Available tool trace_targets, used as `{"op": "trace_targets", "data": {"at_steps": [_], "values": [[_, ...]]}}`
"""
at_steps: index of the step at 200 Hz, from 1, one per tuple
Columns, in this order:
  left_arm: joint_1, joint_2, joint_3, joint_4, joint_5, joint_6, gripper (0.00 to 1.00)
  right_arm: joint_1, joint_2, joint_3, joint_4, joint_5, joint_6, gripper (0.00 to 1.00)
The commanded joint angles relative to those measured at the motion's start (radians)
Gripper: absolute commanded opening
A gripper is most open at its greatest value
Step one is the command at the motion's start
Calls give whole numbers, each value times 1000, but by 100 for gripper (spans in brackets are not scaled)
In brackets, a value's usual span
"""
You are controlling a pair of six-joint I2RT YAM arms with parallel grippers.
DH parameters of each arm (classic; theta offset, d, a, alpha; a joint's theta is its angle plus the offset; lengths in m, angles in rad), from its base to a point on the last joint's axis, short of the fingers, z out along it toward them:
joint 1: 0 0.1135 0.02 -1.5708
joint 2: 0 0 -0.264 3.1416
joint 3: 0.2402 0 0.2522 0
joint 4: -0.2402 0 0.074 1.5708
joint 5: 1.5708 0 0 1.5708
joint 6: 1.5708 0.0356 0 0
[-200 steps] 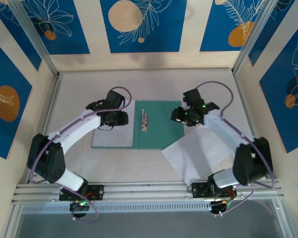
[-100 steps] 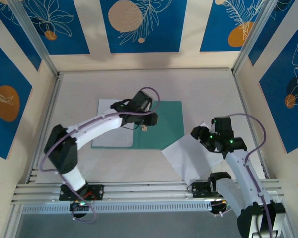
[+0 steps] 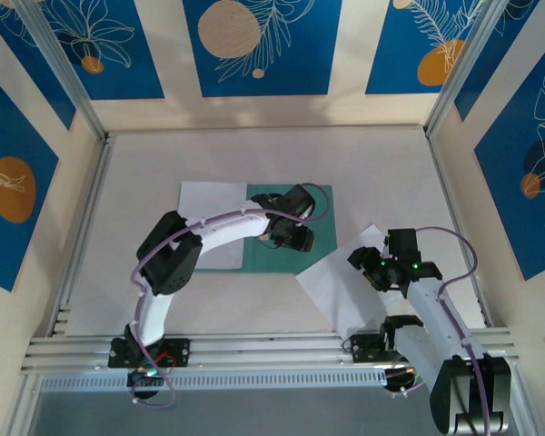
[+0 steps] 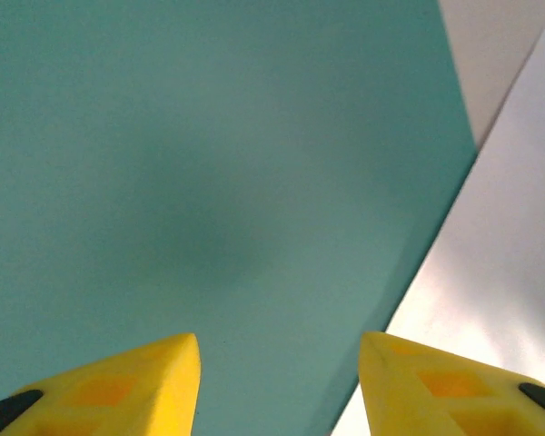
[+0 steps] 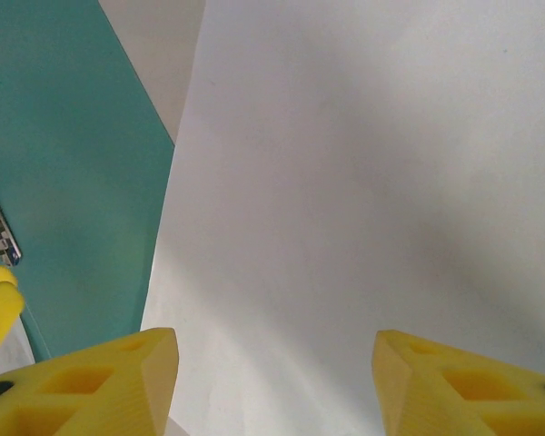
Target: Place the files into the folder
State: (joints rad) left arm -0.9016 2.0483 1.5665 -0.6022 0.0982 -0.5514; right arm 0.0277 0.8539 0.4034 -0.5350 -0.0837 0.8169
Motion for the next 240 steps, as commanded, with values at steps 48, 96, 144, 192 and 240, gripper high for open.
{"op": "trace_targets", "data": {"at_steps": [48,96,144,192,240], "values": [[0,10,5,-41,0,-19,50,51,166,13,152,-14,-6,59],[3,-25,-30,-39,-18,-30,51,90,264,51,204,-4,2,59],[10,-59,-76,-30,-29,-44,51,139,353,84,239,16,16,58],[18,-77,-104,-24,-32,-50,51,171,417,121,245,41,10,57],[21,-71,-112,-12,-22,-55,51,182,467,167,235,75,-16,57]]}}
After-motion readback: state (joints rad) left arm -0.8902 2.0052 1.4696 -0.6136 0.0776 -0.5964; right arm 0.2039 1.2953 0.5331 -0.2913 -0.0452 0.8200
